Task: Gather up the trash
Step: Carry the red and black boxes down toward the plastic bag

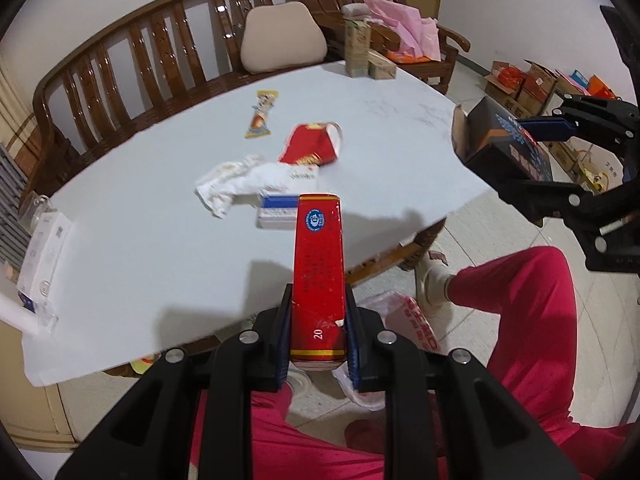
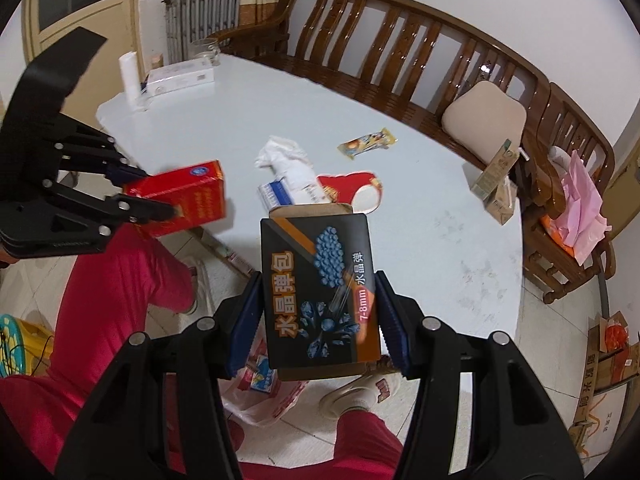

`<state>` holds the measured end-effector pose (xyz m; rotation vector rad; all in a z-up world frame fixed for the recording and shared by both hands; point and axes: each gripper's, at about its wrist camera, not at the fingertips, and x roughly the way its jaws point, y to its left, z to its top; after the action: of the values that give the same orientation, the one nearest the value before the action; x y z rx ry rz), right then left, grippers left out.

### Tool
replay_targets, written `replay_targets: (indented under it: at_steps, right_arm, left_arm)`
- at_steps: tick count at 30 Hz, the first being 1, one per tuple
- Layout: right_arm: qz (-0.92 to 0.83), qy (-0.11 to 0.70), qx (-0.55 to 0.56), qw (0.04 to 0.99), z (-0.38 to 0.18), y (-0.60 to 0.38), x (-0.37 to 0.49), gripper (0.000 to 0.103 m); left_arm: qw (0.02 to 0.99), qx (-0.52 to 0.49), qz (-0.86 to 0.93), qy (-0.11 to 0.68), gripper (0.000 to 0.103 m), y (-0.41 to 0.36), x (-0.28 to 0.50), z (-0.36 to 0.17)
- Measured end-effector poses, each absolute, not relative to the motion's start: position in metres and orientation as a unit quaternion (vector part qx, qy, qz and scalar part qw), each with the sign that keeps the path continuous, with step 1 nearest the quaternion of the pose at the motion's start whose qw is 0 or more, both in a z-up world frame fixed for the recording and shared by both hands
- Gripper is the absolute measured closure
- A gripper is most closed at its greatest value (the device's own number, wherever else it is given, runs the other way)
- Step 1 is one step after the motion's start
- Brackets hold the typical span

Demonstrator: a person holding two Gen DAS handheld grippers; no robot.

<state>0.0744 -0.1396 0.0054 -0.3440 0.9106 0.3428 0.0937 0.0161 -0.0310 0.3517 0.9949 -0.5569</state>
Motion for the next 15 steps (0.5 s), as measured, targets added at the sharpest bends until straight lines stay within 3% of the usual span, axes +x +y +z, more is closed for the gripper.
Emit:
replay_targets:
  at_steps: [15]
  right_arm:
    - [0.185, 0.475, -0.161, 0.845, -0.047, -0.123, 0.041, 0.049]
  left_arm:
    - [0.783, 0.175, -0.297, 0.519, 0.081, -0.009, 0.059, -0.107]
